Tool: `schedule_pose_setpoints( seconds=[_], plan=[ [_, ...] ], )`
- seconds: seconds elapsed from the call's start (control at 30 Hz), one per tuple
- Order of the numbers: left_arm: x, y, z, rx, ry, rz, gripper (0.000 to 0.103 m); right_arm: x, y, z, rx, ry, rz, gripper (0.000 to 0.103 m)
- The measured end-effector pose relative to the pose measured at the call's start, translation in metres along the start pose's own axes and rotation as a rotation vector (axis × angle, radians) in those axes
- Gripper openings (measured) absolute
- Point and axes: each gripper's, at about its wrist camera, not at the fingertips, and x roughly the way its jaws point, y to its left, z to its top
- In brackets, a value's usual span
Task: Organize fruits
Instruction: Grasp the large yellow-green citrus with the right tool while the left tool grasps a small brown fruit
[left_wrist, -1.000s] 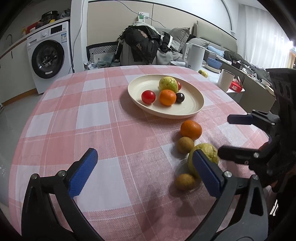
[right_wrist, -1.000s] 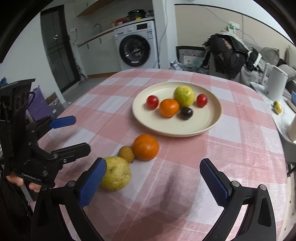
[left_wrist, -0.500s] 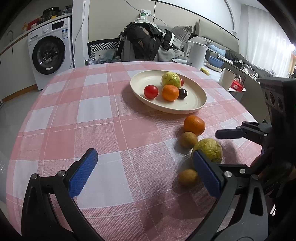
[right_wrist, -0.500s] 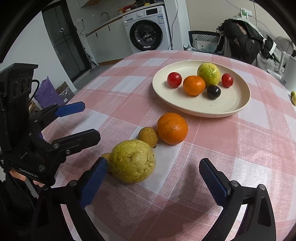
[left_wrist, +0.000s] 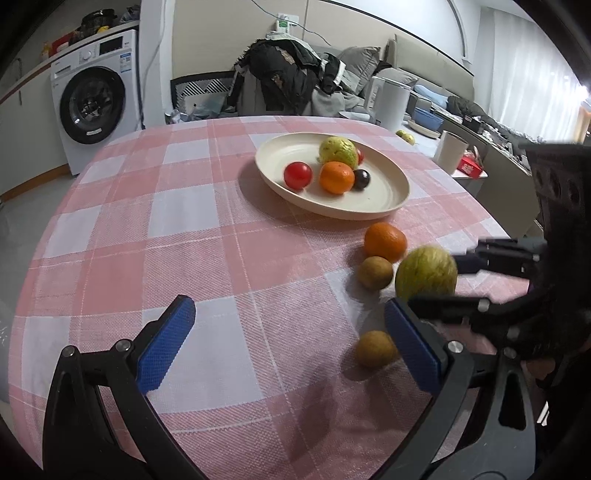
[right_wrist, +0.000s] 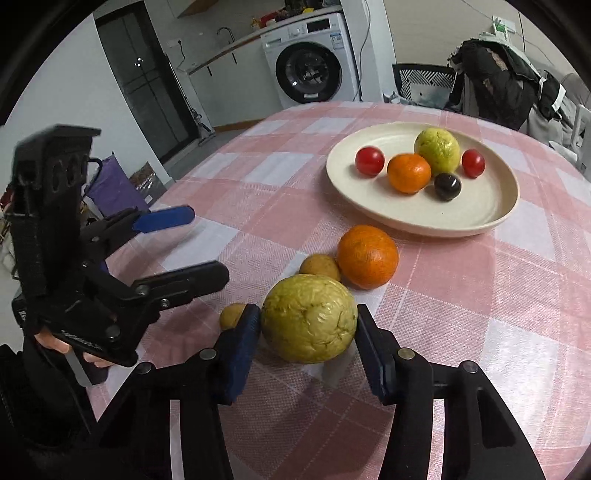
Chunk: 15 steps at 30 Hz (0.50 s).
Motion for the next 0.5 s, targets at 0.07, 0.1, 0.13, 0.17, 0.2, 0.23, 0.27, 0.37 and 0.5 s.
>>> schedule_pose_setpoints(
  seconds=[0.07, 0.1, 0.13, 0.17, 0.2, 0.23, 0.27, 0.37, 0.5],
  plan=[
    [0.002, -0.005, -0.002, 0.024, 0.021, -0.023, 0.102, -0.007, -0.002, 0.002, 0.005, -0.024, -0.005, 0.052],
    [0.003, -0.008, -0.003, 0.041, 0.036, -0.036, 0.102, -0.011, -0.005, 0.004, 0.01, -0.038, -0.011, 0.052],
    [0.005, -0.012, -0.004, 0.061, 0.052, -0.049, 0.102, -0.013, -0.005, 0.006, 0.015, -0.044, -0.02, 0.052],
    [0.006, -0.015, -0.005, 0.076, 0.059, -0.059, 0.101, -0.015, -0.008, 0.006, 0.02, -0.049, -0.03, 0.052],
    [0.007, -0.019, -0.007, 0.093, 0.065, -0.077, 0.101, -0.018, -0.01, 0.006, 0.025, -0.054, -0.038, 0.052],
    [0.007, -0.021, -0.008, 0.105, 0.069, -0.09, 0.099, -0.02, -0.012, 0.007, 0.03, -0.057, -0.042, 0.052],
    [0.008, -0.025, -0.01, 0.121, 0.075, -0.109, 0.092, -0.021, -0.014, 0.007, 0.035, -0.059, -0.046, 0.052],
    [0.012, -0.033, -0.015, 0.158, 0.109, -0.158, 0.068, -0.025, -0.018, 0.008, 0.042, -0.064, -0.052, 0.052],
    [0.015, -0.04, -0.02, 0.185, 0.134, -0.201, 0.036, -0.027, -0.019, 0.007, 0.04, -0.058, -0.049, 0.052]
  ],
)
